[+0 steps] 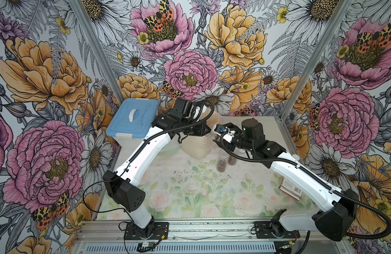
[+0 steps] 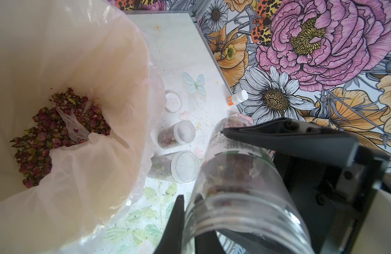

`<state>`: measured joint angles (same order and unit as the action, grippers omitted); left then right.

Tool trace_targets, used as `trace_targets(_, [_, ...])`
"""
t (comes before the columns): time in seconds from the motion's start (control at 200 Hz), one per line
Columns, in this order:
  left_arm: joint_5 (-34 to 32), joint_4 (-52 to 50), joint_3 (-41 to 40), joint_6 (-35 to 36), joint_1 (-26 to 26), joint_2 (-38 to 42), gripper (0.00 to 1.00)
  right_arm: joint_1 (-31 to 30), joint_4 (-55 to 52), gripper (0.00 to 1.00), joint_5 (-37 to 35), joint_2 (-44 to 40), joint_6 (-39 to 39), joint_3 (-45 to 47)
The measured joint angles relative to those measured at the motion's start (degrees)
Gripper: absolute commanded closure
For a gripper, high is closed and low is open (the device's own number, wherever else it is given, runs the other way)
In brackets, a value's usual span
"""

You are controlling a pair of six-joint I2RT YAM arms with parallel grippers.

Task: Empty the moldy dried flower tea in the jars
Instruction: Adjust the jar.

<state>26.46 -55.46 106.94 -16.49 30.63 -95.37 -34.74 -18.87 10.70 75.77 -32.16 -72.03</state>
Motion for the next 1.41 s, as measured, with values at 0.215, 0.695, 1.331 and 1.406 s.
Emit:
trace_targets(0.215, [0.0, -0.1, 0.3, 0.0, -0.1, 0.0, 1.0, 1.1, 1.2, 0.2, 0.5, -1.9, 0.2, 2.2])
trace_targets(0.695, [-0.3, -0.3, 3.7, 0.0, -2.2, 0.0, 1.0, 4.1, 1.6, 0.15, 6.8, -10.6, 8.1, 5.7])
trace_targets(1.331, [-2.0, 1.3, 9.1, -0.7, -4.7, -4.9, 1.0, 13.5, 15.1, 0.01, 5.5, -9.9, 80.1, 7.0])
trace_targets(1.406, [-2.0, 1.6, 9.7, -1.1, -4.7, -5.3, 1.0, 14.9, 19.3, 0.01, 6.3, -8.1, 90.4, 8.2])
